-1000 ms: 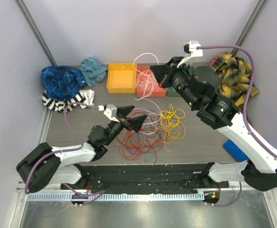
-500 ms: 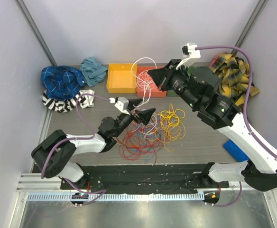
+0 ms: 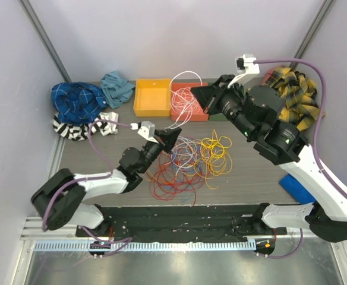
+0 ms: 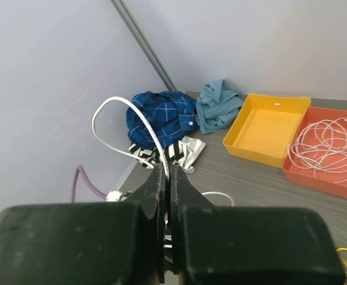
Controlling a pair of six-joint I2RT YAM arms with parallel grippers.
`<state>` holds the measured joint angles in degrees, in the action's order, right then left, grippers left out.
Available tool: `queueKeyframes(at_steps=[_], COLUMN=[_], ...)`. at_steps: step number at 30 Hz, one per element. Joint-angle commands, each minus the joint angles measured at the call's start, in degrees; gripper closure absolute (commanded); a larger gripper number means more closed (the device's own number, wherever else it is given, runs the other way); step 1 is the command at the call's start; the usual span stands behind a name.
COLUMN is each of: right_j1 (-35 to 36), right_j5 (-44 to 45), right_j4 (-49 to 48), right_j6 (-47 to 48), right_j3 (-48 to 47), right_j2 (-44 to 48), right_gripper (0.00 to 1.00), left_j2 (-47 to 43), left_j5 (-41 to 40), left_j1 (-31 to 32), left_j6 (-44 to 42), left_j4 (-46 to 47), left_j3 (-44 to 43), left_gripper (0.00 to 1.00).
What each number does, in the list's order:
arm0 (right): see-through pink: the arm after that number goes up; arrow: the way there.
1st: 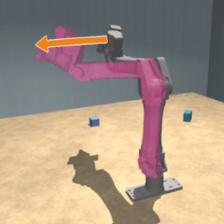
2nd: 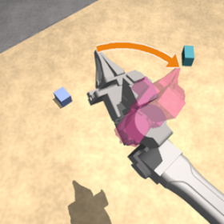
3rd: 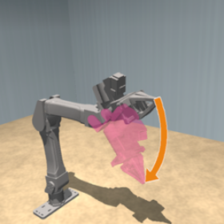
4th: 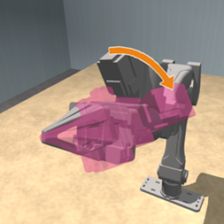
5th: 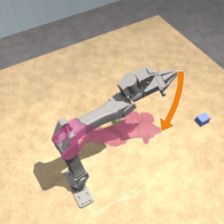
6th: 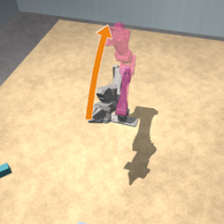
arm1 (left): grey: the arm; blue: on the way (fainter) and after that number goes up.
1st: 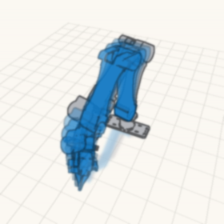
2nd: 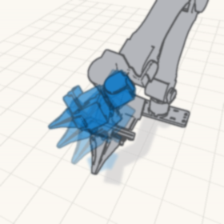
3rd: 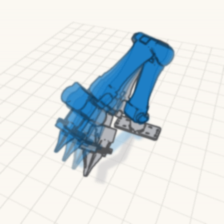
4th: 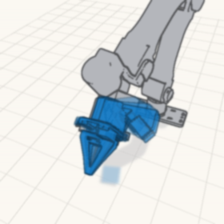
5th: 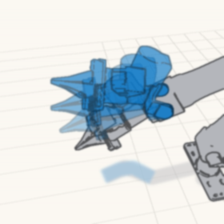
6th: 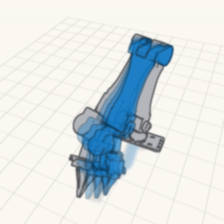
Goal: Untangle the cables
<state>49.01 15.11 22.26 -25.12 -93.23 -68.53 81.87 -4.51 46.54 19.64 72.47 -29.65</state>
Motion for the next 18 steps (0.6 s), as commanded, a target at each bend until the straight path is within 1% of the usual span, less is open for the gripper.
queueKeyframes(at_steps=[1, 2, 3, 4, 5, 6, 7, 8, 9, 11, 12, 14, 18], right_j1=[0.1, 0.1, 0.1, 0.1, 0.0, 0.1, 0.1, 0.0, 0.1, 0.0, 0.0, 0.0, 0.1], right_j5=[5.6, 7.2, 9.4, 10.5, 11.3, 12.5, 13.2, 13.7, 14.4, 16.3, 16.8, 19.0, 19.9], right_j4=[-1.2, -1.4, -2.4, -3.2, -3.9, -4.9, -5.3, -5.6, -5.6, -5.8, -6.1, -6.7, -7.1], right_j6=[3.0, 3.9, 4.3, 4.7, 5.2, 6.0, 6.4, 6.9, 7.7, 8.3, 8.9, 9.2, 9.7], right_j3=[0.2, 0.5, 0.9, 2.1, 2.4, 2.7, 2.7, 2.6, 2.3, 1.7, 1.9, 2.5, 4.5], right_j2=[3.5, 3.9, 4.9, 5.5, 6.0, 6.9, 7.3, 7.5, 7.7, 8.7, 9.3, 11.0, 12.7], right_gripper=[0.99, 0.99, 0.99, 0.99, 0.99, 0.99, 0.99, 0.99, 0.99, 0.99, 0.99, 0.99, 0.99], left_j2=[-14.2, -18.0, -19.0, -19.7, -20.5, -21.6, -22.3, -22.7, -23.3, -23.6, -23.7, -23.3, -22.8], left_j5=[-13.8, -16.2, -18.0, -20.0, -19.9, -19.7, -19.0, -17.2, -16.9, -16.2, -16.2, -15.7, -13.4], left_j1=[-0.1, -0.5, -2.0, -3.2, -4.7, -8.4, -10.7, -14.9, -16.7, -21.6, -22.9, -26.3, -28.6], left_j6=[2.4, 4.9, 5.9, 7.5, 9.7, 14.5, 17.4, 19.8, 24.2, 26.9, 29.3, 31.4, 32.7], left_j4=[-18.8, -29.3, -41.8, -47.0, -50.4, -57.1, -59.7, -61.8, -66.3, -70.1, -71.7, -75.9, -77.0], left_j3=[-0.6, -2.2, -5.0, -5.5, -5.5, -5.2, -4.8, -4.5, -3.6, -3.4, -3.4, -3.6, -4.5], left_gripper=[1.0, 1.0, 1.0, 1.0, 1.0, 1.0, 1.0, 1.0, 1.0, 1.0, 1.0, 1.0, 1.0])
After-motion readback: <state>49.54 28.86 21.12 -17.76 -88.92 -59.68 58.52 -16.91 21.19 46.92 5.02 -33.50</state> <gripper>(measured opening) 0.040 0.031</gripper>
